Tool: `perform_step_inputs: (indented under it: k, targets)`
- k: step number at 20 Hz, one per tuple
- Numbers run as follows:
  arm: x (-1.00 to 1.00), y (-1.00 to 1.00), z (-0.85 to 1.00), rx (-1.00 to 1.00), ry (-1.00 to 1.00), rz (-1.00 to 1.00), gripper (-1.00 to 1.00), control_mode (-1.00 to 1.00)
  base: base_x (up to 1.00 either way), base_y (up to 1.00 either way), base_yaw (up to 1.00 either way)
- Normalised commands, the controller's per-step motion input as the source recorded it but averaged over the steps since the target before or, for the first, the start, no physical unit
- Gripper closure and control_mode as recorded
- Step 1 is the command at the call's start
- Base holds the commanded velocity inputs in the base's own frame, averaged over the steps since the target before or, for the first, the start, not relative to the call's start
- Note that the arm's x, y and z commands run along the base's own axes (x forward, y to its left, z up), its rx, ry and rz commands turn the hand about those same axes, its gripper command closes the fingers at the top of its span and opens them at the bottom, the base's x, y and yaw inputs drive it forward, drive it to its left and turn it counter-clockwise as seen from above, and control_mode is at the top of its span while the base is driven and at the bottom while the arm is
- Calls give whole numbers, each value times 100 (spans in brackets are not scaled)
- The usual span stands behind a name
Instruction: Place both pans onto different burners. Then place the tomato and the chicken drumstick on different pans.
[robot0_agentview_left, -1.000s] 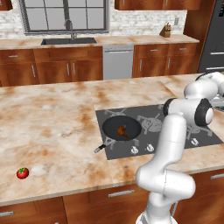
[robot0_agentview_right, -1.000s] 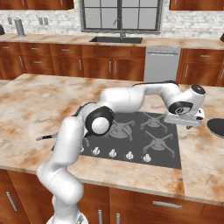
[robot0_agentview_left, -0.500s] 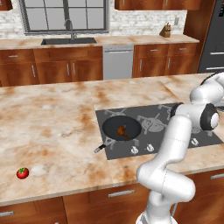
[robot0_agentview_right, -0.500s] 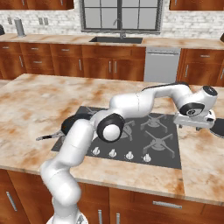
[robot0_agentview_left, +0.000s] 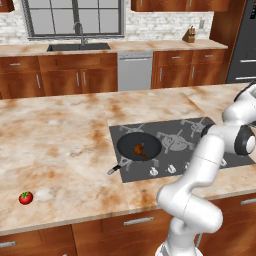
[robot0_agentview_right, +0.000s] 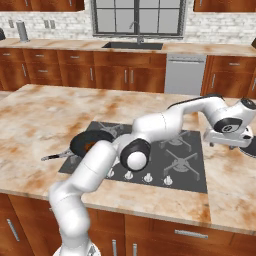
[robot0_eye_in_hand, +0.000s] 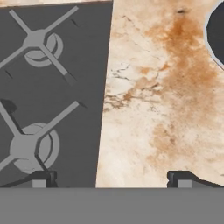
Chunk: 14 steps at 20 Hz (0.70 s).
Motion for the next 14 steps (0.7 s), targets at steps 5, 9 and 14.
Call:
perform_step_inputs:
  k: [5, 9, 14]
  targets:
    - [-1, 1, 0, 0, 0, 0, -100, -100, 0, 0, 0]
    - [-17, 36, -14, -4, 0, -1, -100, -100, 0, 0, 0]
    - [-30, 31, -56, -8, 0, 0, -100, -100, 0, 0, 0]
